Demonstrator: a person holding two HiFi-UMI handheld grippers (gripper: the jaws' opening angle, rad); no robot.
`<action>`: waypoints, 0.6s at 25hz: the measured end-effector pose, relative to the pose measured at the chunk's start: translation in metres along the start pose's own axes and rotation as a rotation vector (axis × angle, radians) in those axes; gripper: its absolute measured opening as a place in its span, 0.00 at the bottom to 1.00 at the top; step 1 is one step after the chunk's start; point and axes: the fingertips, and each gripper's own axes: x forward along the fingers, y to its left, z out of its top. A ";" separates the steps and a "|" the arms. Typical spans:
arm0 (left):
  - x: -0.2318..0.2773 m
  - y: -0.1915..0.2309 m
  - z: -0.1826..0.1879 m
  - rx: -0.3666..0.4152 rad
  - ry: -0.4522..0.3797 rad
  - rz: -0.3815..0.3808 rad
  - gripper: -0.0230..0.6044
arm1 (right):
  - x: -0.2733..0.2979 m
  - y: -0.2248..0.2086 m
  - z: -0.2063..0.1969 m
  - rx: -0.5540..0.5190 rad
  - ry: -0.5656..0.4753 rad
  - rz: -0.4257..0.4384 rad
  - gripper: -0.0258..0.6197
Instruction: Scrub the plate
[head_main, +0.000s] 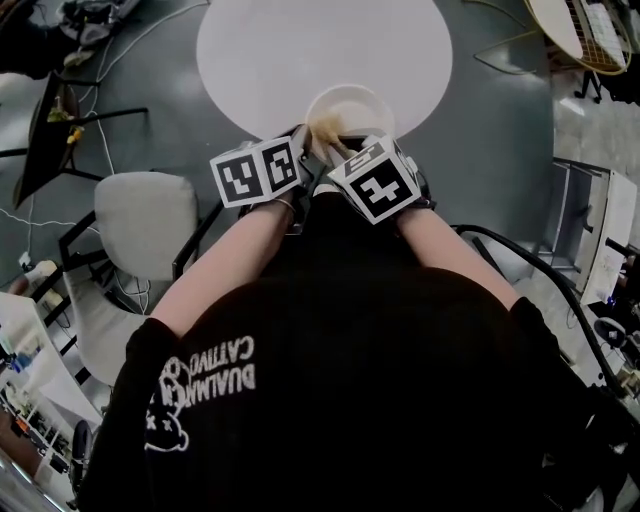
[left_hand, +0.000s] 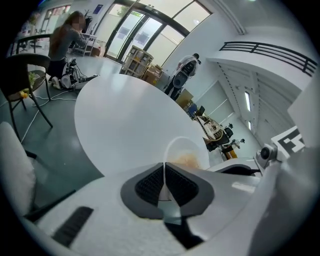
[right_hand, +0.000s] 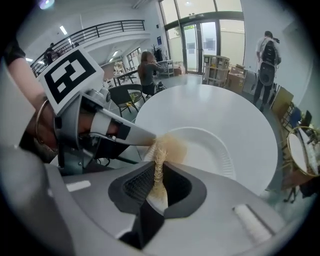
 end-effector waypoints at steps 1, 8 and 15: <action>0.000 0.000 0.000 0.004 0.003 -0.002 0.06 | 0.000 -0.002 -0.001 0.003 0.002 -0.004 0.12; 0.003 0.002 0.001 0.011 0.016 -0.004 0.06 | -0.008 -0.026 -0.018 0.022 0.047 -0.050 0.13; 0.003 0.003 0.003 0.010 0.016 -0.004 0.06 | -0.015 -0.045 -0.025 0.006 0.069 -0.104 0.13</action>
